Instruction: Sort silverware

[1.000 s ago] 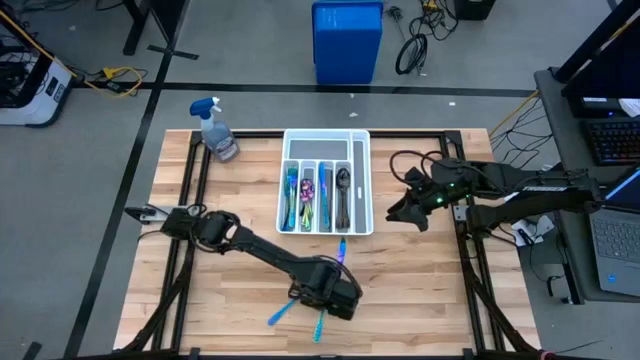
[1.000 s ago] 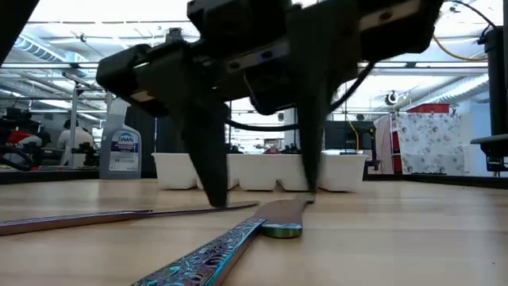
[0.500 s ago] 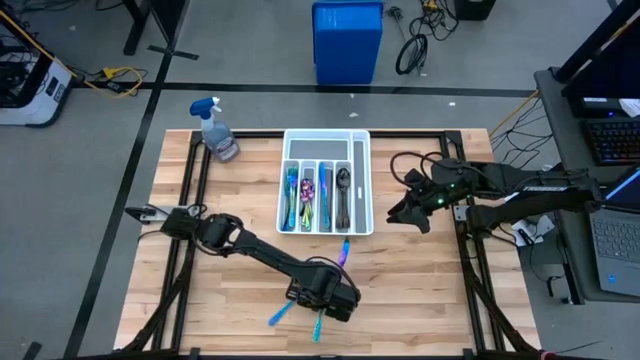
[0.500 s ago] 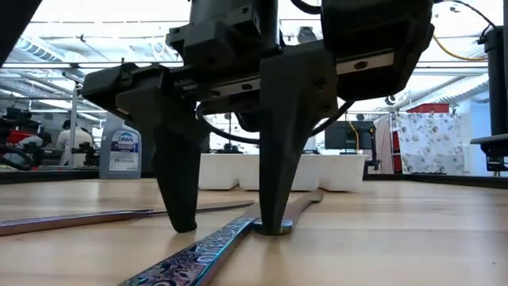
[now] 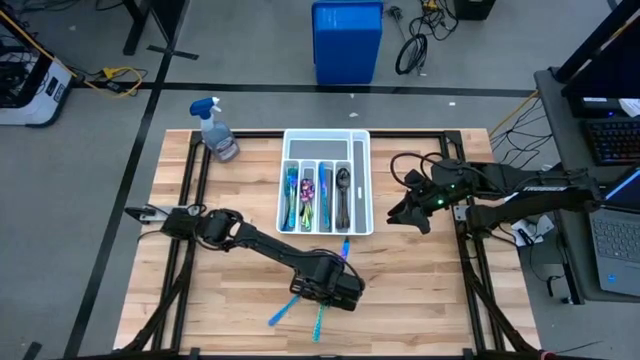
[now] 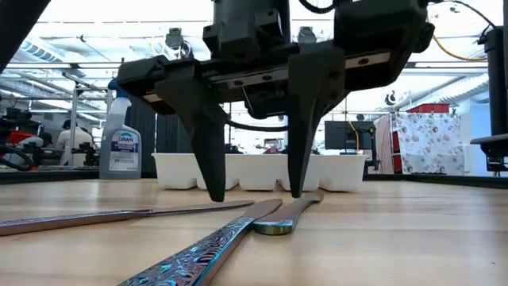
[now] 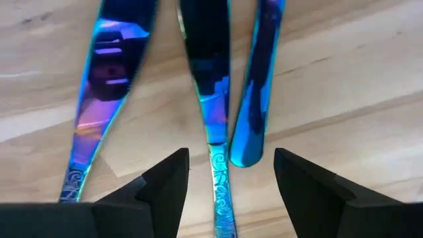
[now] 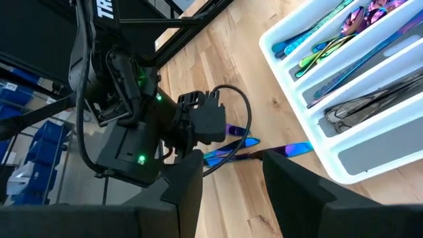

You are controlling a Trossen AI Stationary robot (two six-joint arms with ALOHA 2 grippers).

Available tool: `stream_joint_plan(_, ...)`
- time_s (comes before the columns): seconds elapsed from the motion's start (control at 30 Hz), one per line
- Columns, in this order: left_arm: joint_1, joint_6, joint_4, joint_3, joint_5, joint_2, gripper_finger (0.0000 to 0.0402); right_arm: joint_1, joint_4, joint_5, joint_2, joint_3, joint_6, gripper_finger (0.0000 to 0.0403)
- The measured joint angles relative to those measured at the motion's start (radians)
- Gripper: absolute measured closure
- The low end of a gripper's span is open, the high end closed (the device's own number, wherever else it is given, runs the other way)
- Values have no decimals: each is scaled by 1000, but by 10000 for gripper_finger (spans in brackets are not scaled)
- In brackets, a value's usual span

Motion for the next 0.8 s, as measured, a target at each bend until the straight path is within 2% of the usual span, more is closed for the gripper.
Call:
stream_joint_plan(0.37,-26,-2,1,-41,26,-1,194,0,0,1,0,0,-18,261)
stream_joint_plan(0.8,-116,12,0,-41,193,-1,194,0,1,1,0,0,-31,261)
